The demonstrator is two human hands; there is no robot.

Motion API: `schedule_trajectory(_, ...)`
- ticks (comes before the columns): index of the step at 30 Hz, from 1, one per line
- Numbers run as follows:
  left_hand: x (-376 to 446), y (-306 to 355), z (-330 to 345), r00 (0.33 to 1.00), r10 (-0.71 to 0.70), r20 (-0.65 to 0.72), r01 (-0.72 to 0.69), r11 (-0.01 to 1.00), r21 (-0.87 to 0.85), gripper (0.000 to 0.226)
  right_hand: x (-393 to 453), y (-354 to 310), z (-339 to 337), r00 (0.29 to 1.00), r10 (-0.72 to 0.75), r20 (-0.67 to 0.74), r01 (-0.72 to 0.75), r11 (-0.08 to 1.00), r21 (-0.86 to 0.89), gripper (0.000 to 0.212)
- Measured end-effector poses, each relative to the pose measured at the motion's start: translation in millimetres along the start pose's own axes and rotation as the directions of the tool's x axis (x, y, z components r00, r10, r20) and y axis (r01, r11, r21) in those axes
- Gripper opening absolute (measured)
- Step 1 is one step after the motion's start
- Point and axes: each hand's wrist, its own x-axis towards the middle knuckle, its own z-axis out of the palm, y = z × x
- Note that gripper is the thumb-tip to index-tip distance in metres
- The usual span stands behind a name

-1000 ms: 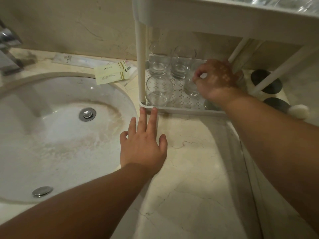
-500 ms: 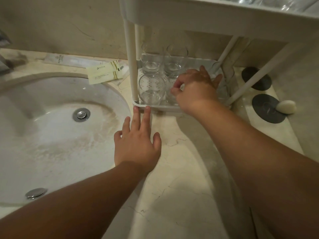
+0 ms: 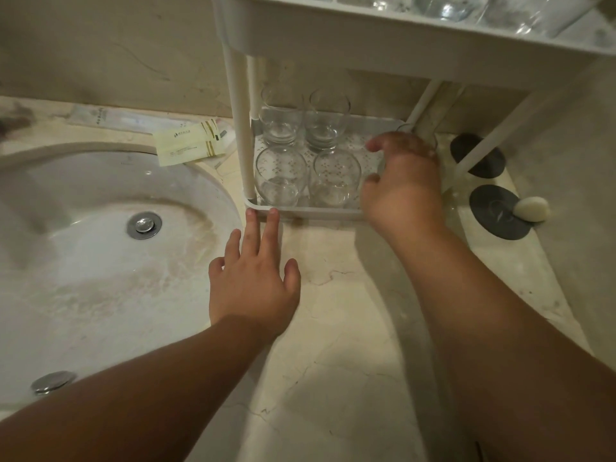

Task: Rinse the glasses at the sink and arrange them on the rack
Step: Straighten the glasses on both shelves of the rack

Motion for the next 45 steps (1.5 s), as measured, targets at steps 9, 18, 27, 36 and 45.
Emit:
schedule_trajectory(9, 1.5, 0.1, -0.3, 1.0, 0.008, 0.002, -0.008, 1.0, -0.028, 0.074, -8.1, 21.9, 6.9, 0.991, 0.13, 0.023, -0.127, 0.988, -0.093, 0.061)
schedule_trajectory(18, 0.9, -1.1, -0.3, 1.0, 0.016, 0.002, -0.016, 0.999, -0.047, 0.073, -1.6, 26.6, 23.8, 0.996, 0.056, -0.064, -0.056, 0.998, 0.001, 0.05)
schedule_trajectory(27, 0.6, -0.5, -0.8, 1.0, 0.019, -0.002, -0.019, 0.999, -0.05, 0.073, 8.3, 18.6, 30.1, 0.996, -0.087, -0.033, 0.09, 0.993, 0.076, 0.063)
schedule_trajectory(36, 0.6, -0.4, -0.5, 1.0, 0.025, -0.009, -0.026, 0.998, -0.053, 0.074, 33.4, 24.0, 33.8, 0.99, -0.14, 0.028, 0.135, 0.98, 0.145, 0.078)
schedule_trajectory(45, 1.1, 0.0, -0.2, 1.0, 0.02, -0.008, -0.021, 0.998, -0.056, 0.073, 33.7, 31.3, 23.1, 0.951, -0.109, -0.288, 0.131, 0.99, 0.059, 0.059)
